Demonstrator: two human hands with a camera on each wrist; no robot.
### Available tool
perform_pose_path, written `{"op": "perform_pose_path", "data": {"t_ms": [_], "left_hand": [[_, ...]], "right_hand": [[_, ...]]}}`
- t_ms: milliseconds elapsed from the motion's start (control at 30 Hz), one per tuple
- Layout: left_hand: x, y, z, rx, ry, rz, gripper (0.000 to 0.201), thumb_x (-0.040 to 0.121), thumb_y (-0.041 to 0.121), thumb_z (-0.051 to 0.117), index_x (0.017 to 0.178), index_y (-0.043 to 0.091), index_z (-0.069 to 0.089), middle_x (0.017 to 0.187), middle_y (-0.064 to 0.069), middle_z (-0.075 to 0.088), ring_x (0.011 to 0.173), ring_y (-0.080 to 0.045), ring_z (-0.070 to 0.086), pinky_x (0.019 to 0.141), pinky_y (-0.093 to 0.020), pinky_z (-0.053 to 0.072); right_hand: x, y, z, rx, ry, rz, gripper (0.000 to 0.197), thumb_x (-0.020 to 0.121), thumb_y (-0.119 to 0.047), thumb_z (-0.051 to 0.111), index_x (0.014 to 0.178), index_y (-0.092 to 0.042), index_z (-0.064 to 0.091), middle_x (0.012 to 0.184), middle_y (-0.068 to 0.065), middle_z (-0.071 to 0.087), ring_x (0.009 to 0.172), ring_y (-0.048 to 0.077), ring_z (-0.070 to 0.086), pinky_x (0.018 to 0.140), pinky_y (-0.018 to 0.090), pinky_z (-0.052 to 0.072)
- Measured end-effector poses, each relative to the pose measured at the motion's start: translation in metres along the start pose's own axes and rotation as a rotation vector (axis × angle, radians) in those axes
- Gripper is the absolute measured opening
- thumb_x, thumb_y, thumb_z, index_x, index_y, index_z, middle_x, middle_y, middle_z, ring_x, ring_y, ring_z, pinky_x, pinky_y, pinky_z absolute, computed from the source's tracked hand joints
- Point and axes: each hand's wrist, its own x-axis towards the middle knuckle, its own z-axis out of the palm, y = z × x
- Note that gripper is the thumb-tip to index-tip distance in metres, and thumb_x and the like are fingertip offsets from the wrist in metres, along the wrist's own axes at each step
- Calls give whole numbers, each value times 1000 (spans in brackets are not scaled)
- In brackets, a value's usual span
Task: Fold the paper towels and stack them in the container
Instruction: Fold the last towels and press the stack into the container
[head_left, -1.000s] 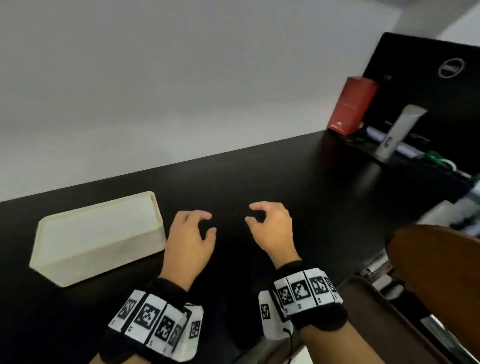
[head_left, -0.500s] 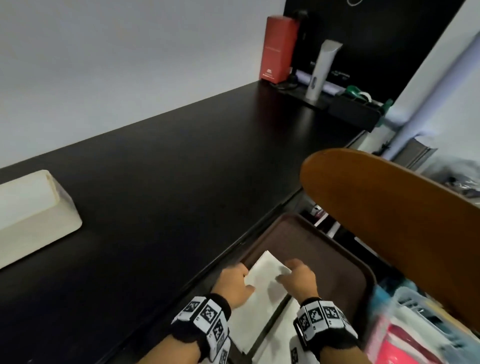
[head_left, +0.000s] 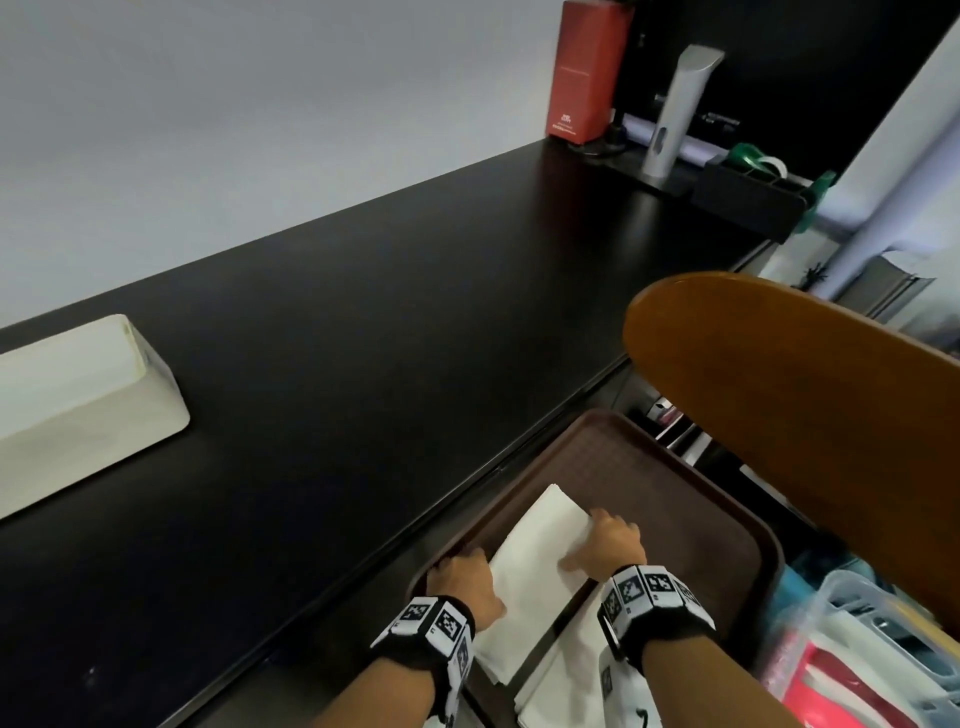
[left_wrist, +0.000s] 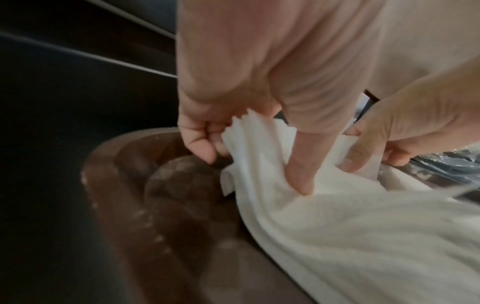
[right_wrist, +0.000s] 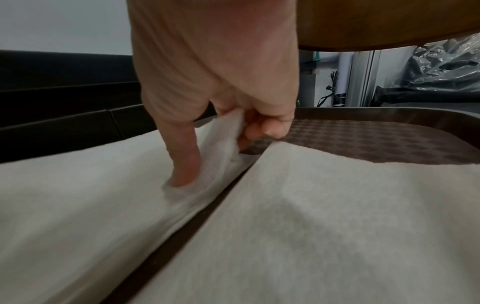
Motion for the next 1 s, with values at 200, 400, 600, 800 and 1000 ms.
{"op": "perform_pose_path", "data": {"t_ms": [200,400,600,800,1000], "left_hand": [[-4,0,-9,-138,-38,153,25,76,19,61,101,16,57,112,-5,64,103,-23,61,92,-33,51],[-20,-8,-49,-169,60,398,19,79,12,56,85,26,46,83,2,51,69,-15,48,65,-28,46],[-56,-22,-124,-67,141,527,22,83,11,54,91,31,48,89,3,53,72,-14,52,60,-22,41],[-97,-84,-200,38,328,482,28,80,10,47,93,34,54,78,9,54,74,-15,55,55,-22,36],[-128,-178,-257,119,472,357,34,80,7,46,100,31,60,81,4,58,79,-15,56,63,-26,38]], "right_hand": [[6,5,-7,11,-36,7,79,66,-40,78,133,-16,43,136,6,46,134,28,32,110,38,30],[-4,12,-48,459,-90,-162,80,62,-9,82,129,-28,41,130,2,40,126,25,38,106,44,36],[-28,-40,-96,618,-152,-522,73,55,-1,84,111,-35,51,114,0,59,114,25,56,93,39,52],[-55,-140,-104,606,-298,-701,110,53,-7,86,138,-43,26,126,-10,51,116,13,54,98,34,48],[-88,-254,-88,577,-394,-865,79,46,-8,86,117,-22,54,106,-2,67,102,15,63,81,25,51]]}}
